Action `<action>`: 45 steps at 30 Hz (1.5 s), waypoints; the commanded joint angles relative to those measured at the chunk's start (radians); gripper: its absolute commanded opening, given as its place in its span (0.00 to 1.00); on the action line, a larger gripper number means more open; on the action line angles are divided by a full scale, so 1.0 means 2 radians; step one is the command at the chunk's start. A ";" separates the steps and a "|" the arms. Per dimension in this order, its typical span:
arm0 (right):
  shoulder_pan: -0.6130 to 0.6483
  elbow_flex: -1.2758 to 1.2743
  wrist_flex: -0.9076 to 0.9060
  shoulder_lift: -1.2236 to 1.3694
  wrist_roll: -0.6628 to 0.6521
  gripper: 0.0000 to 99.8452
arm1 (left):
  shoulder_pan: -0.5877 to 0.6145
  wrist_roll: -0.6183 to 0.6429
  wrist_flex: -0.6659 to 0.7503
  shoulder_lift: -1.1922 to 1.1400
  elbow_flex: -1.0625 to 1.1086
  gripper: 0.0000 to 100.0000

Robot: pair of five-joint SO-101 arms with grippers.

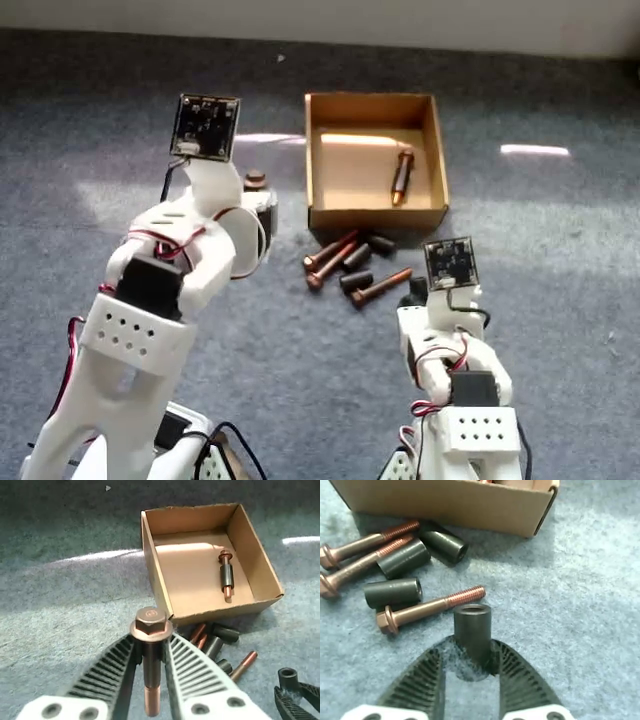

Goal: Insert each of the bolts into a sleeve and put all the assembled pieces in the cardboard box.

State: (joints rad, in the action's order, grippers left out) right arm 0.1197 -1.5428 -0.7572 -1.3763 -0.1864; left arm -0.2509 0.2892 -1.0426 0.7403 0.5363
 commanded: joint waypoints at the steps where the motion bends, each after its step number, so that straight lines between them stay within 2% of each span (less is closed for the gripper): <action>1: 0.040 0.009 -0.001 -0.010 0.012 0.01 | -0.008 0.021 0.061 0.053 0.022 0.00; 8: 0.113 0.043 0.015 -0.010 0.012 0.01 | -0.006 0.068 0.127 0.125 0.072 0.00; 14: 0.164 0.118 0.016 -0.010 0.012 0.01 | -0.008 0.068 0.185 0.185 0.095 0.00; 20: 0.184 0.170 0.016 -0.010 0.012 0.01 | -0.009 0.071 0.207 0.237 0.106 0.00; 24: 0.188 0.179 0.016 -0.017 0.019 0.01 | -0.009 0.121 0.207 0.264 0.106 0.00; 27: 0.187 0.178 0.013 -0.063 0.056 0.01 | -0.023 0.133 0.206 0.279 0.107 0.00; 33: 0.188 0.134 0.016 -0.208 0.057 0.01 | -0.092 0.132 0.213 0.306 0.136 0.00; 38: 0.189 0.086 0.035 -0.226 0.044 0.01 | -0.104 0.132 0.282 0.322 0.190 0.00; 45: 0.244 0.079 0.037 -0.230 0.041 0.01 | -0.105 0.133 0.374 0.332 0.263 0.01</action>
State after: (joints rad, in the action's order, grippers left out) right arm 0.5539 -1.3909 -0.7188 -1.8197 -0.0867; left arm -0.4411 0.5485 -0.4058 1.3894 1.0365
